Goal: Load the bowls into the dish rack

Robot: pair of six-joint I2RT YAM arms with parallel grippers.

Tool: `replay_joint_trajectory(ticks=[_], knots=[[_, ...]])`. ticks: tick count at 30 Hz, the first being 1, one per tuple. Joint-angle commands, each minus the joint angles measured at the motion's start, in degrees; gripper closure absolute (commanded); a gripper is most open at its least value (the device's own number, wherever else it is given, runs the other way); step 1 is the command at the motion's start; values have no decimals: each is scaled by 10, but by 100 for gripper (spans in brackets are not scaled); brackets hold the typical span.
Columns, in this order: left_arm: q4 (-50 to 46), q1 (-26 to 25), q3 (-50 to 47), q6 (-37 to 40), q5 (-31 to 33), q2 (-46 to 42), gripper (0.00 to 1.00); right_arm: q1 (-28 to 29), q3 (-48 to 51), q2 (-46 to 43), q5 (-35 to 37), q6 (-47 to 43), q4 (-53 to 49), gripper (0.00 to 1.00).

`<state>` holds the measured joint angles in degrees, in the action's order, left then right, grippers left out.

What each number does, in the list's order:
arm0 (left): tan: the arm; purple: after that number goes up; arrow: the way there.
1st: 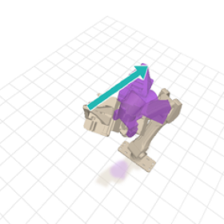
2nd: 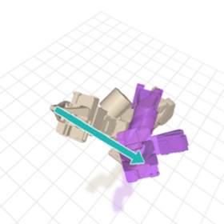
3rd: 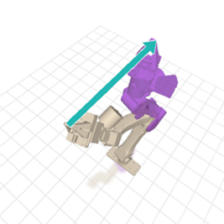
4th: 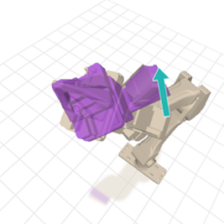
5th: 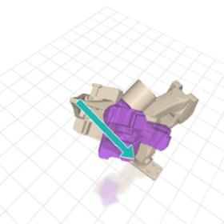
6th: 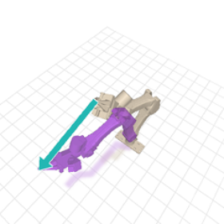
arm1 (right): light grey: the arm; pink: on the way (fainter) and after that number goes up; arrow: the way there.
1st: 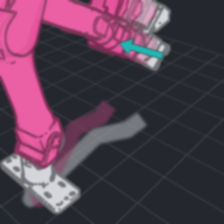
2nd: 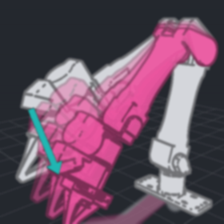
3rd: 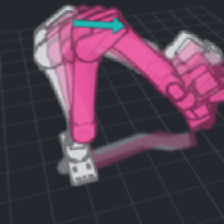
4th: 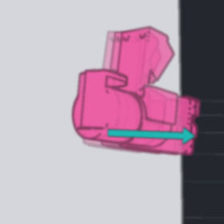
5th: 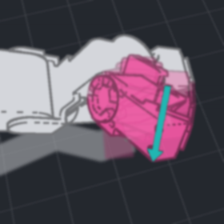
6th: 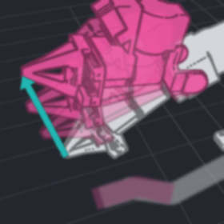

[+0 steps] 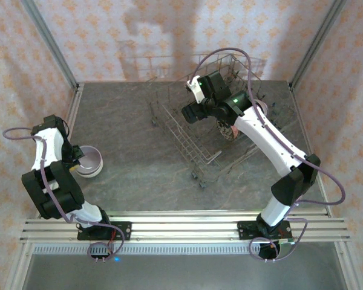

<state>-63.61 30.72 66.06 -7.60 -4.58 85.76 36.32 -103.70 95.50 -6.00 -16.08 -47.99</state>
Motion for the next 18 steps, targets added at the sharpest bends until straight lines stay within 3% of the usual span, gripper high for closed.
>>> replay_joint_trajectory(ticks=[1, 11, 18], knots=[[-16, -6, 15, -6, -31, -33, 100, 0, -18, -17, 22, 10, -13, 13], [-19, -14, 30, -16, -85, -86, 100, 18, -55, -12, 37, 22, -40, 14], [-17, -61, 53, -59, -155, -138, 100, 49, -102, 4, 27, 43, -39, 19]])
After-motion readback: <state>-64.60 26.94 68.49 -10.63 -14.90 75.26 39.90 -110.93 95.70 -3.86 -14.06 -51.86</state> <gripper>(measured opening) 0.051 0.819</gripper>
